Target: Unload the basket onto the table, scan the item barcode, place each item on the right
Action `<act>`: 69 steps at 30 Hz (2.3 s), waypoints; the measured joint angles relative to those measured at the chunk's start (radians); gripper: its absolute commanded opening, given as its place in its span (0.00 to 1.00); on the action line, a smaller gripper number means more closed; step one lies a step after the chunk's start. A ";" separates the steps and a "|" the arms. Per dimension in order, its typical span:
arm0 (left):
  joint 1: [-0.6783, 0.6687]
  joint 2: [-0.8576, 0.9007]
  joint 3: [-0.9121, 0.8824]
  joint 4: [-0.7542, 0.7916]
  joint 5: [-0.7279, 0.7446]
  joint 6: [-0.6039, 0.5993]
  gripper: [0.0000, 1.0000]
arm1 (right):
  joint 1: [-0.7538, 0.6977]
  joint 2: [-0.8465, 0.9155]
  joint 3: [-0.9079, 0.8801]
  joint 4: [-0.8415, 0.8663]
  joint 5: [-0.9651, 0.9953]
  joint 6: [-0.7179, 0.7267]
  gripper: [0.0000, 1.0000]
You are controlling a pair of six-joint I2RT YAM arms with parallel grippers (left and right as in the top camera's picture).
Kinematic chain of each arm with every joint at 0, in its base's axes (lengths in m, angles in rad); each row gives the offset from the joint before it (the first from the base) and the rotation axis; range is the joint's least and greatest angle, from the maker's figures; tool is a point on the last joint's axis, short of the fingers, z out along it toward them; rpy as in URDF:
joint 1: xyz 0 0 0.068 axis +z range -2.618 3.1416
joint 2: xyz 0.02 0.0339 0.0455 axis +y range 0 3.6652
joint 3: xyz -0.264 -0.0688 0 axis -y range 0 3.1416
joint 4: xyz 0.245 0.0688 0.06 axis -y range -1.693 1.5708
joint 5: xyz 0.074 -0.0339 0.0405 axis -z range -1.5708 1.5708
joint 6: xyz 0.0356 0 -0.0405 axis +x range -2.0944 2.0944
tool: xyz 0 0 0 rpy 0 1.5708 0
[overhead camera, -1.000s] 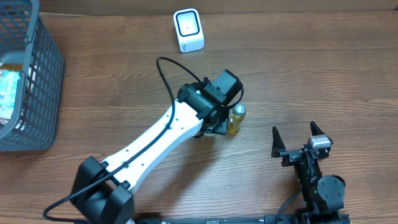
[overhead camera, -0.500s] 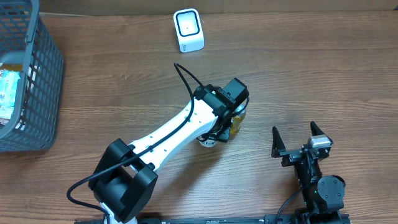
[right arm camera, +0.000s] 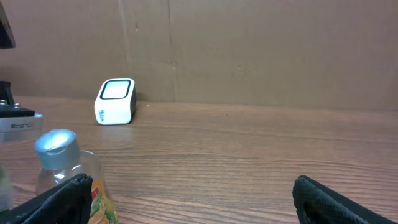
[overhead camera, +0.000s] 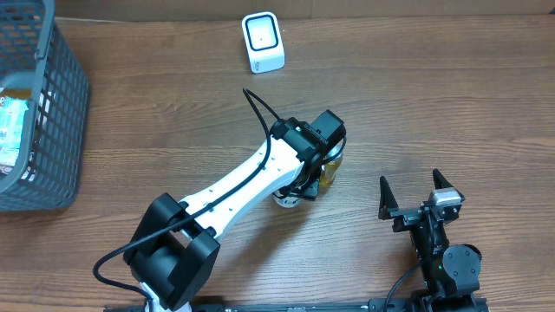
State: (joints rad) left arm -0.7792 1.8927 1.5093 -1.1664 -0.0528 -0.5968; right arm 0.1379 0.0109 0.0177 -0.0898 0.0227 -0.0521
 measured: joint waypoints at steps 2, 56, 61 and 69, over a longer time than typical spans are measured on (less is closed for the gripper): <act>0.000 0.000 0.000 -0.011 0.000 0.000 0.34 | 0.000 0.000 0.000 0.000 0.000 0.000 1.00; 0.000 0.000 -0.056 -0.005 -0.001 0.000 0.45 | 0.000 0.000 0.000 0.001 0.000 0.000 1.00; 0.000 0.000 -0.061 0.004 -0.001 0.000 0.61 | 0.000 0.000 0.000 0.000 0.000 0.000 1.00; 0.000 0.000 -0.061 0.004 -0.001 -0.003 0.75 | 0.000 0.000 0.000 0.000 0.000 0.000 1.00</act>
State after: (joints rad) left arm -0.7792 1.8931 1.4483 -1.1625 -0.0536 -0.6003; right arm 0.1375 0.0109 0.0181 -0.0898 0.0227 -0.0525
